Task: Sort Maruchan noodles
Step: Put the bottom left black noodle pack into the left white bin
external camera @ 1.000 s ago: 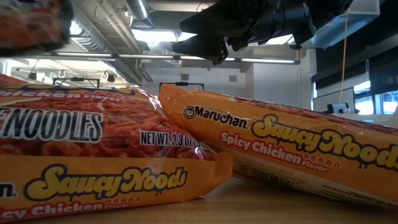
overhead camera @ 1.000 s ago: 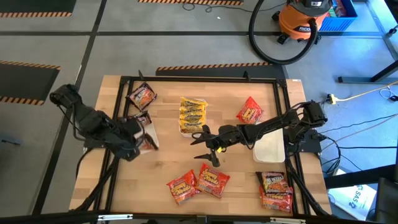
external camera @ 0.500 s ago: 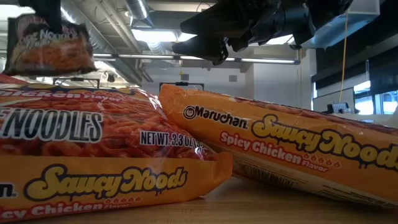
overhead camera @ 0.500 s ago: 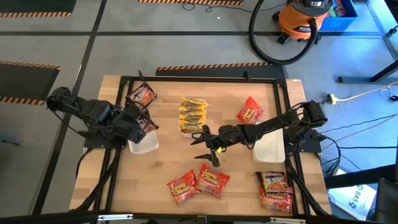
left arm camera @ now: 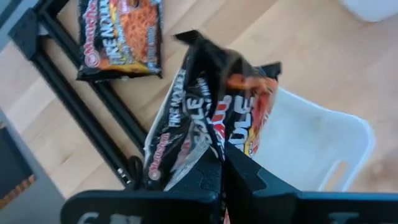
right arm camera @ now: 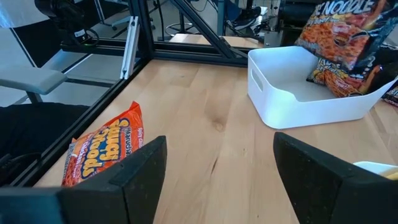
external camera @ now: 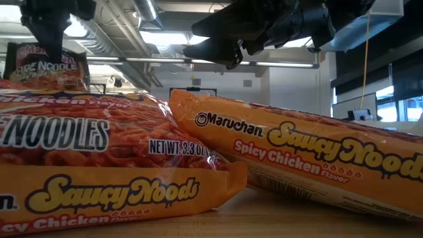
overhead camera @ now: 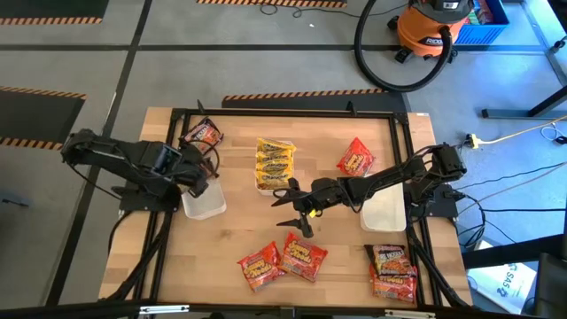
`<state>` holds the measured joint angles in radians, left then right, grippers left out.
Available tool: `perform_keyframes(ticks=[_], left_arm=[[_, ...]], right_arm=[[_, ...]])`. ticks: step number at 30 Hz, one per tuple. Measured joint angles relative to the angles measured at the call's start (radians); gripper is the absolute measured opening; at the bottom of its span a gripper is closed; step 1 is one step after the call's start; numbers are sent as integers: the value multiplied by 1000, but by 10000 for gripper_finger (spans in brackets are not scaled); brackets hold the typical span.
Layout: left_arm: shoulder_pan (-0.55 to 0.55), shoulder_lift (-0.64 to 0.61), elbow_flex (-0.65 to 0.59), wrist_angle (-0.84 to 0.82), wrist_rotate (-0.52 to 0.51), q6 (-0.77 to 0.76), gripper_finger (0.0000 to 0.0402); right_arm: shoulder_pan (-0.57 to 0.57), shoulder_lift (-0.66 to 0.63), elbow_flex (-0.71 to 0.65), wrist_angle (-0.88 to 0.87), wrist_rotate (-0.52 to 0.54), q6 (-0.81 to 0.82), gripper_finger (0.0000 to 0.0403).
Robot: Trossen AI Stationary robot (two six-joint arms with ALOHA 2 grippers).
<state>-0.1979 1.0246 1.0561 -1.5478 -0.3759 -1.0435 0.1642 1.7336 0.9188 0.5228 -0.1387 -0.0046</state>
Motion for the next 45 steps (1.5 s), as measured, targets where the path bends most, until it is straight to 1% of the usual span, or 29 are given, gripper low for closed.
perform_keyframes(ticks=[4,11,19,28,45], left_arm=[[14,1,-21,15,-1,20,0],[24,1,-56,87,-1,58,0],[24,1,-101,119,-6,59,0],[36,1,-113,199,-25,86,0],[49,1,-113,198,-59,87,0]], right_arm=[[0,0,0,0,0,0,271],[0,0,0,0,0,0,271],[0,0,0,0,0,0,271],[0,0,0,0,0,0,271],[0,0,0,-1,0,0,271]])
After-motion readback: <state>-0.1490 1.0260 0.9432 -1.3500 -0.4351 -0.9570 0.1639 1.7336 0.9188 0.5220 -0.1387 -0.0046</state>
